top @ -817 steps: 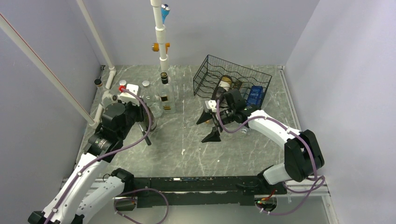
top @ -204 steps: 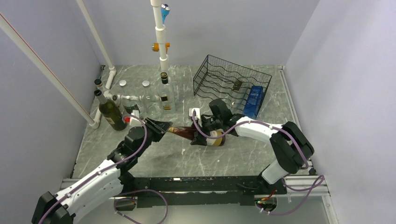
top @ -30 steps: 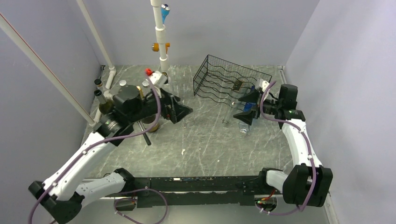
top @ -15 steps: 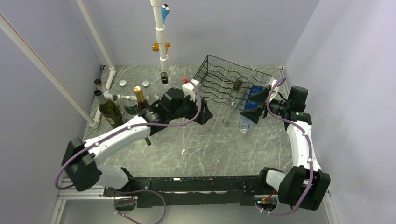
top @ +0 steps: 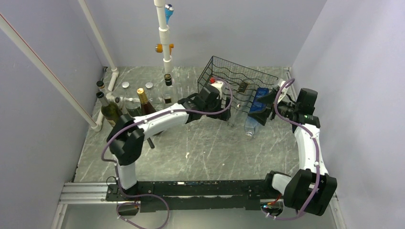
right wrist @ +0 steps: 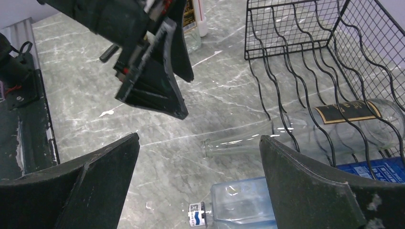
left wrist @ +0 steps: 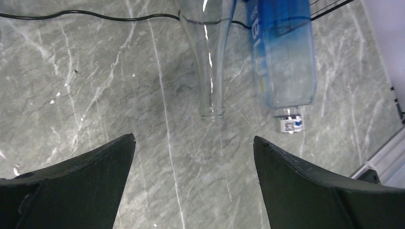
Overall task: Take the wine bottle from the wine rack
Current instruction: Pick up the wine bottle from the wine rack.
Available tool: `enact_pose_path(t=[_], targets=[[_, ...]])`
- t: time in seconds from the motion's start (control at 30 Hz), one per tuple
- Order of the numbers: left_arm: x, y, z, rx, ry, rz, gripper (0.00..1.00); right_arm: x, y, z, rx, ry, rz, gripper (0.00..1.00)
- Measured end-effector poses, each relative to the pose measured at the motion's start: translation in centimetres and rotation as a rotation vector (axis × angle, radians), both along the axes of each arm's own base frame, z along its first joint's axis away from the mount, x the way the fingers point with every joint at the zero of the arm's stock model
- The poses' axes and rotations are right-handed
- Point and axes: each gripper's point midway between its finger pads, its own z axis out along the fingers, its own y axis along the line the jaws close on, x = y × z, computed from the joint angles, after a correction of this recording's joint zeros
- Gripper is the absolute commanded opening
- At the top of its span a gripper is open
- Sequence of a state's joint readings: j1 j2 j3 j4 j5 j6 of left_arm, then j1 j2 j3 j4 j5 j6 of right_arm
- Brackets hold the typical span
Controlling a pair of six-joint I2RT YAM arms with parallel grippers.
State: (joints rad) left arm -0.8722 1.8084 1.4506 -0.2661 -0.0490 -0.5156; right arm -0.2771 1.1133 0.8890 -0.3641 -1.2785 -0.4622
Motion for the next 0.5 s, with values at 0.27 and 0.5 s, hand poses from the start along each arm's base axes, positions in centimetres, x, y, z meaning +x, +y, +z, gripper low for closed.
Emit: enact_pose_path(t=[0.27,0.5], targets=[[0.8,-2.1,-3.8,0.028,0.027,-0.050,0.99,0.4,-0.5,0.0,-0.009,-0.006,-0.027,1.00],[1.9,-4.5,-5.5,0.000,0.008,-0.101,0.98,0.5,-0.7,0.0,-0.011,-0.009,-0.034,1.00]])
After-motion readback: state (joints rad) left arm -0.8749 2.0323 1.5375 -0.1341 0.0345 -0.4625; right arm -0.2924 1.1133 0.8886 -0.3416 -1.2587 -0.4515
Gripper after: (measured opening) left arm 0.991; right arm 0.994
